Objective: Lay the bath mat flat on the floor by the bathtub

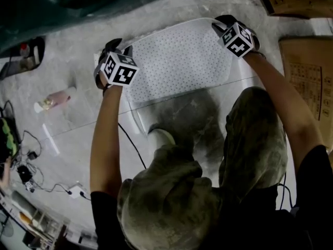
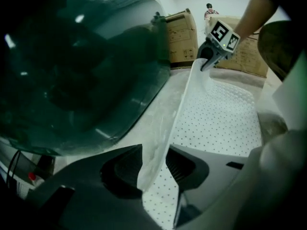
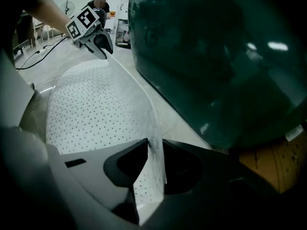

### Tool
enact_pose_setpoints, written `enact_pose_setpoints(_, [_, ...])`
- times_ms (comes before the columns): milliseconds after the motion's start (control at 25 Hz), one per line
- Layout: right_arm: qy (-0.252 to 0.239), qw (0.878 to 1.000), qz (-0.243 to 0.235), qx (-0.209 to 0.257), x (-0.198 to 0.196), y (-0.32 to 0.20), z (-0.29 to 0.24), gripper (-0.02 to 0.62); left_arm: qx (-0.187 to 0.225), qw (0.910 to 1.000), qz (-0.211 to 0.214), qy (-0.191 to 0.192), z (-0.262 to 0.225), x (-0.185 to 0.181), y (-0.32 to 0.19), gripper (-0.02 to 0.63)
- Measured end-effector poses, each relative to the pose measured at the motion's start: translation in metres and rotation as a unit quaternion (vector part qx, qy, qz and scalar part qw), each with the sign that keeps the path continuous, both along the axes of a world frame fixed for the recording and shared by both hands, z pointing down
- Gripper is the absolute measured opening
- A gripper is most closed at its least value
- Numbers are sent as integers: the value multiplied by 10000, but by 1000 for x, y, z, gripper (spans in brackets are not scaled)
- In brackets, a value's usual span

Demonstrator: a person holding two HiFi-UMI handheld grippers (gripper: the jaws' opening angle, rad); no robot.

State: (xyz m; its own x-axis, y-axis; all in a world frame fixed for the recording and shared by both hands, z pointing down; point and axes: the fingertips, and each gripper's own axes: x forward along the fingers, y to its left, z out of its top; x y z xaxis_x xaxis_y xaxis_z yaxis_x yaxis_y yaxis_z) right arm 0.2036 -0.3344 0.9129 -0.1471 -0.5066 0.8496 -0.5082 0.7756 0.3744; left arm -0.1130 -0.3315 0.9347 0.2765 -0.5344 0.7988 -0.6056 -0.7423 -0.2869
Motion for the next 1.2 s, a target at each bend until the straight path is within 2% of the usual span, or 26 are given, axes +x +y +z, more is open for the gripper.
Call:
enact_pose_setpoints(80, [-11, 9999, 73, 96, -1, -5, -1, 150, -2, 9994, -260, 209, -2, -13, -6, 213])
enact_pose_setpoints(160, [-2, 9996, 215, 161, 1, -9, -1, 228, -112, 9986, -401, 319, 3, -24, -5, 225])
enact_pose_setpoints(280, [-54, 9975, 648, 278, 13, -15, -1, 230, -271, 9976, -538, 347, 12, -33, 5, 227])
enact_pose_setpoints(440, [-423, 9898, 1350, -142, 35, -4, 12, 236, -487, 9960, -715, 213, 28, -52, 27, 233])
enact_pose_setpoints(680, [-972, 9741, 2003, -400, 68, 9, 22, 242, -683, 9867, -1420, 403, 36, -92, 39, 244])
enact_pose_setpoints(840, [-1075, 9726, 2015, -445, 86, 27, 35, 242, -1008, 9735, -1931, 694, 52, -110, 60, 258])
enact_pose_setpoints(920, [-1138, 9706, 2030, -614, 99, 43, 45, 242, -944, 9739, -1942, 702, 56, -108, 75, 262])
enact_pose_setpoints(1000, [-1321, 9602, 2315, -841, 116, 63, 54, 247, -787, 9748, -1972, 677, 65, -112, 94, 265])
enact_pose_setpoints(1080, [-1632, 9411, 2762, -1072, 124, 77, 63, 252, -699, 9657, -2367, 806, 73, -129, 108, 292])
enact_pose_setpoints(1120, [-1771, 9318, 2939, -1185, 124, 83, 67, 256, -673, 9576, -2649, 913, 77, -141, 113, 298])
enact_pose_setpoints(1200, [-1925, 9217, 3092, -1335, 124, 90, 72, 264, -641, 9416, -3086, 1188, 84, -158, 120, 311])
